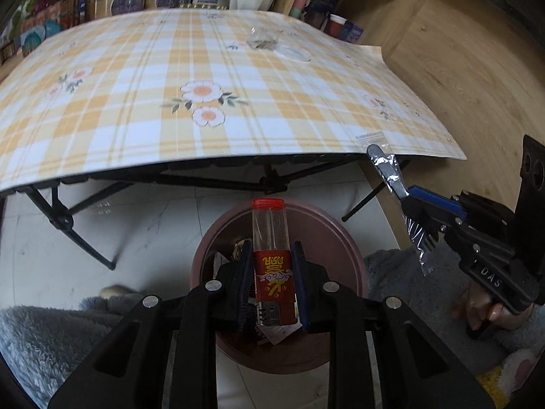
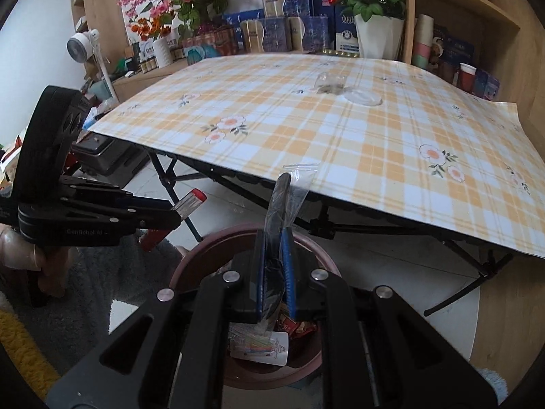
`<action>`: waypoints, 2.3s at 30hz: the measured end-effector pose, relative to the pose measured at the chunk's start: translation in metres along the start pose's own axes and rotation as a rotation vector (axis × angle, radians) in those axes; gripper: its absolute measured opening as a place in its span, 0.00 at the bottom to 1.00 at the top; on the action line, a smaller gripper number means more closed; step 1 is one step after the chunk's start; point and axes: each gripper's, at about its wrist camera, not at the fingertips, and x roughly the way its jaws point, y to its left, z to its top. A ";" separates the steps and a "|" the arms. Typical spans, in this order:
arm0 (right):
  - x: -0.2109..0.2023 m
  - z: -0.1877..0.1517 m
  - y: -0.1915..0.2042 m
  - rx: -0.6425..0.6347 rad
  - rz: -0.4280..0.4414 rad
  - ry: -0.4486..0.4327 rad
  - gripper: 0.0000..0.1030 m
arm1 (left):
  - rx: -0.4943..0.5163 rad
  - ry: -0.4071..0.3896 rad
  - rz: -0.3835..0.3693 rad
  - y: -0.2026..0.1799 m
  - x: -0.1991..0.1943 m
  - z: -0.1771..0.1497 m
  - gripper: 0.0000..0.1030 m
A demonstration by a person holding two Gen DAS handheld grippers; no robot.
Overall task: Collect trash
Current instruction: 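Carry the red tube and black spoon down over the brown bin, then open the left gripper to drop the red tube into the bin, then lower the right gripper into the bin and open it to drop the spoon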
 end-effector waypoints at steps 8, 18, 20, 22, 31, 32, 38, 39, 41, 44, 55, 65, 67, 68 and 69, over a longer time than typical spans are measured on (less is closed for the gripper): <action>0.003 -0.001 -0.004 0.015 -0.002 0.017 0.13 | 0.016 0.031 0.001 -0.003 0.007 -0.001 0.22; 0.007 -0.002 -0.002 0.007 -0.003 0.038 0.13 | 0.023 0.053 0.005 -0.005 0.011 -0.001 0.22; 0.008 -0.002 -0.002 0.007 -0.003 0.040 0.13 | 0.029 0.056 0.004 -0.007 0.012 -0.001 0.22; 0.008 -0.002 -0.002 0.008 -0.003 0.042 0.13 | 0.033 0.059 0.005 -0.008 0.012 -0.002 0.22; 0.010 -0.002 -0.002 0.009 -0.004 0.051 0.13 | 0.035 0.060 0.019 -0.007 0.014 -0.001 0.39; 0.010 -0.002 -0.002 0.008 -0.005 0.053 0.13 | 0.033 0.055 0.020 -0.007 0.013 -0.001 0.42; 0.011 -0.003 -0.002 0.001 -0.003 0.059 0.13 | -0.024 -0.085 0.095 0.003 -0.012 0.005 0.70; 0.011 -0.003 -0.002 -0.001 -0.003 0.061 0.13 | -0.033 -0.121 0.112 0.005 -0.020 0.007 0.75; 0.012 -0.003 -0.001 -0.008 -0.001 0.068 0.13 | -0.045 -0.179 0.138 0.007 -0.034 0.010 0.82; 0.015 -0.004 0.003 -0.025 0.006 0.083 0.13 | -0.032 -0.282 0.182 0.010 -0.059 0.018 0.88; 0.036 -0.011 0.020 -0.107 0.021 0.186 0.13 | 0.044 -0.439 0.324 0.026 -0.101 0.018 0.94; 0.049 -0.018 0.024 -0.128 0.011 0.254 0.13 | 0.040 -0.358 0.363 0.031 -0.088 0.008 0.94; 0.050 -0.019 0.024 -0.125 0.008 0.260 0.13 | 0.022 -0.359 0.361 0.035 -0.089 0.007 0.94; 0.050 -0.019 0.024 -0.125 0.008 0.262 0.13 | 0.013 -0.358 0.359 0.036 -0.089 0.007 0.94; 0.050 -0.019 0.024 -0.125 0.007 0.264 0.13 | 0.001 -0.355 0.359 0.039 -0.089 0.007 0.94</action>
